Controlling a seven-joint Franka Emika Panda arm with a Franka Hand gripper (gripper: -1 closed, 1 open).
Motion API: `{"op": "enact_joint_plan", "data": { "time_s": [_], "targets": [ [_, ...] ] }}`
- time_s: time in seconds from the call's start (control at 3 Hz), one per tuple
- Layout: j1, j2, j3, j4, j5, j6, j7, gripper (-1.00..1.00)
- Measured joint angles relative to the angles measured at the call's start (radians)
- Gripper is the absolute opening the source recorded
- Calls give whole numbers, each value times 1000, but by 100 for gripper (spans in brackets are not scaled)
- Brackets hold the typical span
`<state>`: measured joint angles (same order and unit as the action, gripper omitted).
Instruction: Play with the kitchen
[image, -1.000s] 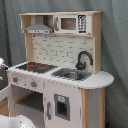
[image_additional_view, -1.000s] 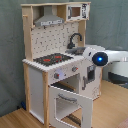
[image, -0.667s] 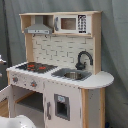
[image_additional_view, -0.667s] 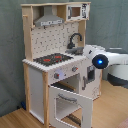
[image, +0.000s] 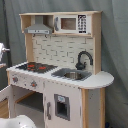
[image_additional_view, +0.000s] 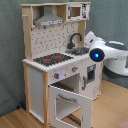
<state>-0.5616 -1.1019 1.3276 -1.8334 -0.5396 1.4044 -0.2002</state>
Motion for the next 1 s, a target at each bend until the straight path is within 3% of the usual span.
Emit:
{"op": "enact_joint_plan", "data": {
  "time_s": [0.33,1.0],
  "targets": [
    [-61,2,-60,-5,-22,67,39,100],
    [-175,30,-116,-25,-2,219,136,100]
  ]
}}
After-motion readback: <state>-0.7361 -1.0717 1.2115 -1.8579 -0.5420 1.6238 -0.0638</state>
